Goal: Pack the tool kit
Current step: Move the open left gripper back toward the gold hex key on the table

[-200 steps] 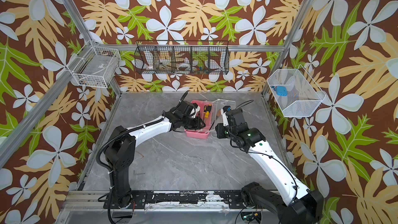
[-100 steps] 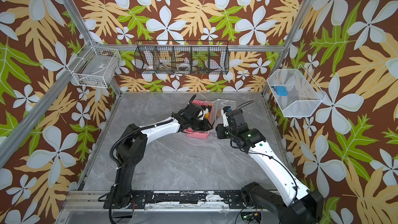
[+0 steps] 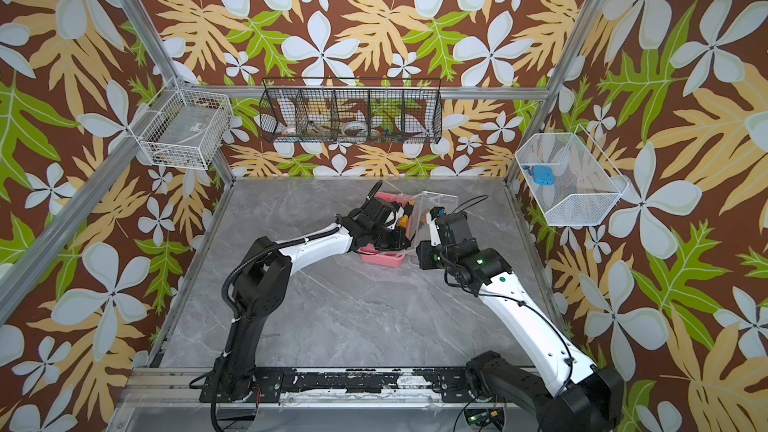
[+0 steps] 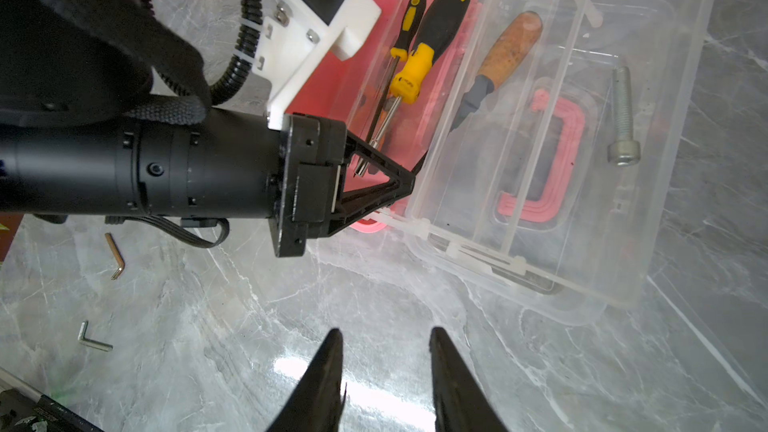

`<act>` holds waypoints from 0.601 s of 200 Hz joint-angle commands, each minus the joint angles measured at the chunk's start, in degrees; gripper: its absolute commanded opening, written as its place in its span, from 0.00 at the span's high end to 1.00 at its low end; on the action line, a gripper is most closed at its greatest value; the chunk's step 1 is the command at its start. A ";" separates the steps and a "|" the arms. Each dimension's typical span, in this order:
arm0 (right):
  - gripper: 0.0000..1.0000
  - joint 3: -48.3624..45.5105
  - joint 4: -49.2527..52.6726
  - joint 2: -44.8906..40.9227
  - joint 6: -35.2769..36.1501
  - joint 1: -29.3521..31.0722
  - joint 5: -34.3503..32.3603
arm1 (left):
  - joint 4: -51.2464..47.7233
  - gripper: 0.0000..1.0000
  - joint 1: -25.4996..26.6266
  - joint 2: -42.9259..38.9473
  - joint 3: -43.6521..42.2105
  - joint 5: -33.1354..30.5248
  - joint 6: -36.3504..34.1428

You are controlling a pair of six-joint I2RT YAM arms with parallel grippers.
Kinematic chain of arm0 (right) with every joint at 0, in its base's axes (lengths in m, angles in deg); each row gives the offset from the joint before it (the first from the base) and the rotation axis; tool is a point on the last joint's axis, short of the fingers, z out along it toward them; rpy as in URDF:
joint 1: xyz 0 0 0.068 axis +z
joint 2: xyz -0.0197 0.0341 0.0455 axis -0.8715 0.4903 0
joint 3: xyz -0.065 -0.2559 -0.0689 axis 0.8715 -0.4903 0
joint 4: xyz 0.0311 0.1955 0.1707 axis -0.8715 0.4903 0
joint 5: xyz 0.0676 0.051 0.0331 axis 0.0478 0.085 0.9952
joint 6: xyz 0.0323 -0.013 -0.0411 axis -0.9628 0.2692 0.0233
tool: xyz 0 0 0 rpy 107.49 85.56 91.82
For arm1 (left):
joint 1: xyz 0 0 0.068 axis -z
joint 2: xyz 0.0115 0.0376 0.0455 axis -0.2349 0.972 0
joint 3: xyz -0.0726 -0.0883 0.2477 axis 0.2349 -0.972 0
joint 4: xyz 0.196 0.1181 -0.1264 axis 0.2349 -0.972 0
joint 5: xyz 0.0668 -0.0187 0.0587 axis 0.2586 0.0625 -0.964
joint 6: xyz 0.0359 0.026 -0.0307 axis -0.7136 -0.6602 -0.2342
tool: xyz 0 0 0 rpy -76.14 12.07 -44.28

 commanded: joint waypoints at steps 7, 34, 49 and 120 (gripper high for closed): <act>0.65 -0.37 -0.50 -0.27 0.27 -0.02 -0.79 | 0.20 1.00 0.13 -0.54 1.39 -2.88 -0.22; 0.65 -0.82 -0.51 -0.66 -0.04 0.04 -0.92 | 1.74 1.00 0.13 -0.94 1.42 -4.25 0.97; 0.65 -0.96 -0.51 -0.88 0.00 -0.01 -1.03 | 1.48 0.99 0.13 0.52 2.71 -3.18 1.91; 0.64 -0.39 -0.75 -0.85 -0.14 0.03 -0.36 | 0.71 0.58 0.14 -4.59 -1.02 -3.96 1.47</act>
